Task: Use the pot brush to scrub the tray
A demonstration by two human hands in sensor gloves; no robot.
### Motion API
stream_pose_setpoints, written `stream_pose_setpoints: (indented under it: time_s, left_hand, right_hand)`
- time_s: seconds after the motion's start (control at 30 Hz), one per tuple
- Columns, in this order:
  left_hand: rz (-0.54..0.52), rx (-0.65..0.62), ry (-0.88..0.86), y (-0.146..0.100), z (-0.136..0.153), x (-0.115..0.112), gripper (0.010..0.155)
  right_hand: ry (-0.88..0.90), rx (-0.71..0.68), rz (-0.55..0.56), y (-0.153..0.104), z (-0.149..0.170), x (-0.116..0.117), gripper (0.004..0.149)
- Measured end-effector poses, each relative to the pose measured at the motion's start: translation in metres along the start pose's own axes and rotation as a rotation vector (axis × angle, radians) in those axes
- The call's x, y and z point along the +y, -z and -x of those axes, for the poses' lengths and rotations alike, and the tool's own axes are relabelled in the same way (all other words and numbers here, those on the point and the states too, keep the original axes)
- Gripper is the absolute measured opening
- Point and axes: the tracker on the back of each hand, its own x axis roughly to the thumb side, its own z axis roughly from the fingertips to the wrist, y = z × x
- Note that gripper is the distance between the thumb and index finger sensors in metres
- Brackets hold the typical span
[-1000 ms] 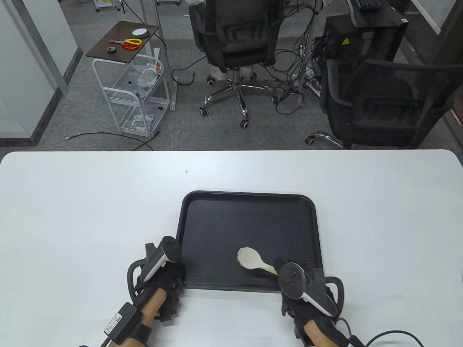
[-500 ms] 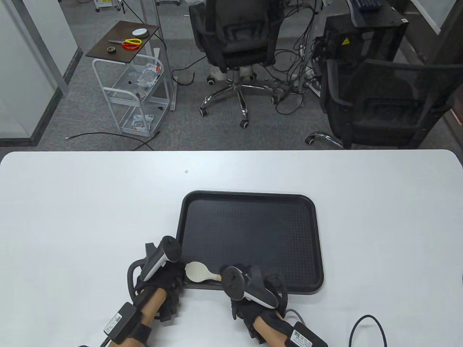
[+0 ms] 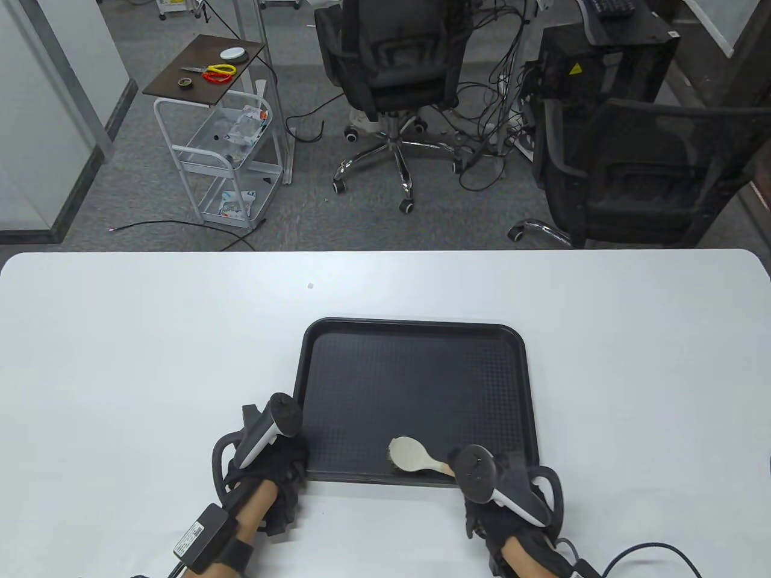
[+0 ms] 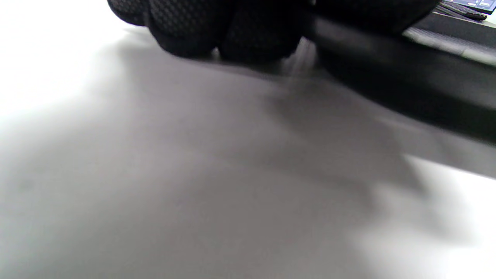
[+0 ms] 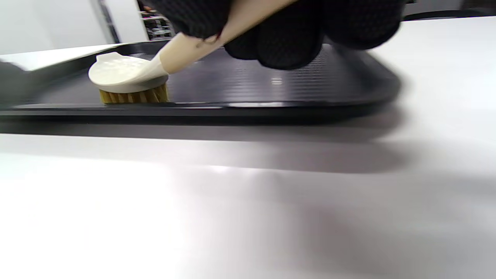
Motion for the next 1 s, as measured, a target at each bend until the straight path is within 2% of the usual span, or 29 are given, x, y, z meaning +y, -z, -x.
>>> stream_pose_setpoints:
  time_s: [0.23, 0.37, 0.5, 0.67, 0.83, 1.0]
  left_hand:
    - [-0.002, 0.001, 0.001, 0.000, 0.000, 0.000, 0.077]
    - [-0.002, 0.000, 0.001, 0.000, 0.000, 0.000, 0.077]
    - [-0.002, 0.000, 0.001, 0.000, 0.000, 0.000, 0.077]
    - [-0.003, 0.001, 0.003, 0.000, 0.000, 0.000, 0.077]
    - [0.000, -0.002, -0.001, 0.000, 0.000, 0.000, 0.077]
    - [0.005, -0.008, -0.008, 0.000, 0.001, 0.000, 0.077]
  right_hand:
    - [-0.001, 0.205, 0.017, -0.019, 0.084, -0.015, 0.050]
    - [0.011, 0.224, 0.014, -0.021, 0.100, -0.020, 0.051]
    - [-0.052, 0.189, 0.069, -0.017, 0.073, -0.031, 0.052]
    - [0.004, 0.096, 0.183, -0.001, 0.024, -0.050, 0.053]
    - [-0.008, 0.026, 0.229, 0.035, -0.033, -0.059, 0.055]
    - [0.022, -0.012, 0.239, 0.084, -0.107, -0.050, 0.054]
